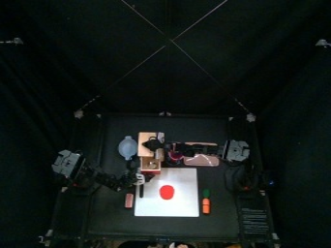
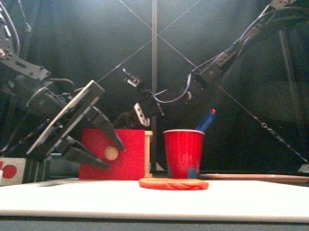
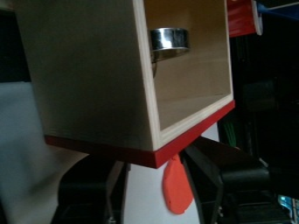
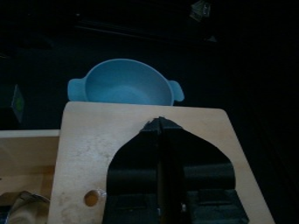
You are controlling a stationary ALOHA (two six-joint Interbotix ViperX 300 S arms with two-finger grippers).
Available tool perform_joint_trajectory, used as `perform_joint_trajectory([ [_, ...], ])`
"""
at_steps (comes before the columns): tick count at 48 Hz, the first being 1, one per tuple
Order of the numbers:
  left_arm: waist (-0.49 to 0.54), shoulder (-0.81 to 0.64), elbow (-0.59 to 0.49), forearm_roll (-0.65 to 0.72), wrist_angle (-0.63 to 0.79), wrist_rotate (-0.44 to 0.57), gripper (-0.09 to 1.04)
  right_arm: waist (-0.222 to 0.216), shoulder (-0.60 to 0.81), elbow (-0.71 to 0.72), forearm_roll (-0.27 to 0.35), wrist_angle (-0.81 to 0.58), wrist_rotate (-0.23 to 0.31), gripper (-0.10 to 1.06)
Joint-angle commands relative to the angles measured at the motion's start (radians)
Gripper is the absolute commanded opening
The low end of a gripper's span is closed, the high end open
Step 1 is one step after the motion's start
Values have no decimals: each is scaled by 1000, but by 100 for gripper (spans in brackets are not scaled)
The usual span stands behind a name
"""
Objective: Get the cutter from the drawer then cut the dough then place the extra dough in the bowl
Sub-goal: Place the cutter on the board
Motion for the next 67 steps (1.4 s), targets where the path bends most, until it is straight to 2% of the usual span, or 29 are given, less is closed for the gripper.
perform_joint_trajectory([
  [1,0,-12,-8,3,-3,5,86,2,0,2,2,18,-2,-4],
  [12,-17,-48,14,2,-2,0,87,6,0,-3,2,18,-2,-4],
  [19,-74,-106,43,5,18,3,87,12,-9,-12,2,18,0,-4],
  [33,-147,-308,178,160,9,18,86,72,-84,-20,11,49,14,-4],
  [39,-135,-379,221,291,-74,77,86,115,-141,-11,29,89,14,-4],
  [50,5,-488,293,534,-209,267,86,189,-233,31,40,258,14,-2],
  [59,118,-592,308,661,-219,411,86,215,-259,63,61,380,18,10],
  [65,152,-660,322,733,-219,489,86,215,-261,71,92,425,20,29],
  [67,156,-678,327,741,-221,499,86,215,-261,69,110,426,18,38],
])
